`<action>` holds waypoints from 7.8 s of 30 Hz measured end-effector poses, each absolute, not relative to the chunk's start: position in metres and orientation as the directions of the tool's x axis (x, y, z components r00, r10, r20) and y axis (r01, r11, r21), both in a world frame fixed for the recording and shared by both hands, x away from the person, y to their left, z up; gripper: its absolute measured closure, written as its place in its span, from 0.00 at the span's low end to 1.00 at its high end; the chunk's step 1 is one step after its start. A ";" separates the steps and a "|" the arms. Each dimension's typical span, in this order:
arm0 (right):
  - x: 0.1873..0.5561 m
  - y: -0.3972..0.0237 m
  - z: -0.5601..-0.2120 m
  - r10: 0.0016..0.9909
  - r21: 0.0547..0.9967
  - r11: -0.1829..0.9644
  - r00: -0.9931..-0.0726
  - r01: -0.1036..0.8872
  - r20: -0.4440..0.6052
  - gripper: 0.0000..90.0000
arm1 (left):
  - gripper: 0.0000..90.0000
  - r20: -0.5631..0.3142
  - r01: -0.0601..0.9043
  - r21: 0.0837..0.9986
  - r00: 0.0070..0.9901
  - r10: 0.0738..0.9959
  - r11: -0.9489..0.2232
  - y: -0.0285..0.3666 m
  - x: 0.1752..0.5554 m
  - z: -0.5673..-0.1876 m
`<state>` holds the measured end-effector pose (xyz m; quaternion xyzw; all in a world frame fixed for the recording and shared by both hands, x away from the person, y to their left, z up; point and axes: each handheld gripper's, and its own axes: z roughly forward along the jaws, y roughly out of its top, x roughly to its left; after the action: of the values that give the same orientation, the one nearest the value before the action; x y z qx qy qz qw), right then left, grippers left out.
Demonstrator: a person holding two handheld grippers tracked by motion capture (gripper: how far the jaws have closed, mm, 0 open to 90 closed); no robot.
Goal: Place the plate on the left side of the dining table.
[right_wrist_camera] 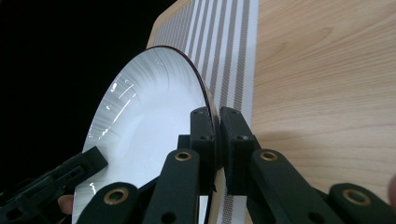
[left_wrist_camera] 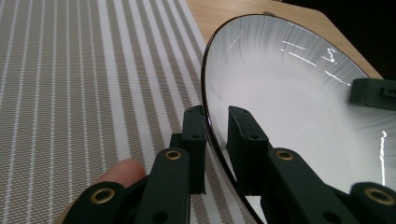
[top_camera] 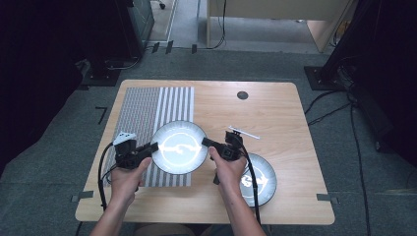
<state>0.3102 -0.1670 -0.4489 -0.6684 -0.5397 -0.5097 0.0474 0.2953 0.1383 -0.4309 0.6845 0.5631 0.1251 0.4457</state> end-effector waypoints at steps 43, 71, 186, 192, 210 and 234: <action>0.433 -0.058 -0.510 0.698 0.451 -0.369 -0.078 0.813 0.712 0.95 | 0.87 -0.326 0.736 0.670 0.170 0.930 0.100 0.227 0.405 -0.486; 0.443 -0.052 -0.522 0.725 0.487 -0.329 -0.115 0.809 0.679 0.67 | 0.59 -0.322 0.747 0.656 0.149 0.935 0.107 0.220 0.416 -0.499; 0.248 -0.388 -0.482 0.958 0.743 -0.174 -0.063 0.647 0.280 0.19 | 0.25 -0.064 0.720 0.692 0.131 0.989 -0.051 0.252 0.259 -0.505; 0.236 -0.403 -0.492 0.969 0.736 -0.156 -0.042 0.659 0.243 0.18 | 0.25 -0.030 0.719 0.692 0.117 0.993 -0.064 0.256 0.254 -0.509; 0.203 -0.426 -0.518 0.987 0.704 -0.124 0.017 0.699 0.157 0.17 | 0.24 -0.010 0.680 0.729 0.125 0.992 -0.078 0.259 0.238 -0.515; 0.200 -0.416 -0.525 0.999 0.727 -0.050 0.043 0.685 0.028 0.12 | 0.18 -0.008 0.671 0.740 0.091 0.996 -0.055 0.258 0.237 -0.518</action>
<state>0.2004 -0.4156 -0.5255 -0.6669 -0.6312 -0.2832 -0.2769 0.2371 0.2580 -0.5180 0.6744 0.6178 0.2698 0.3013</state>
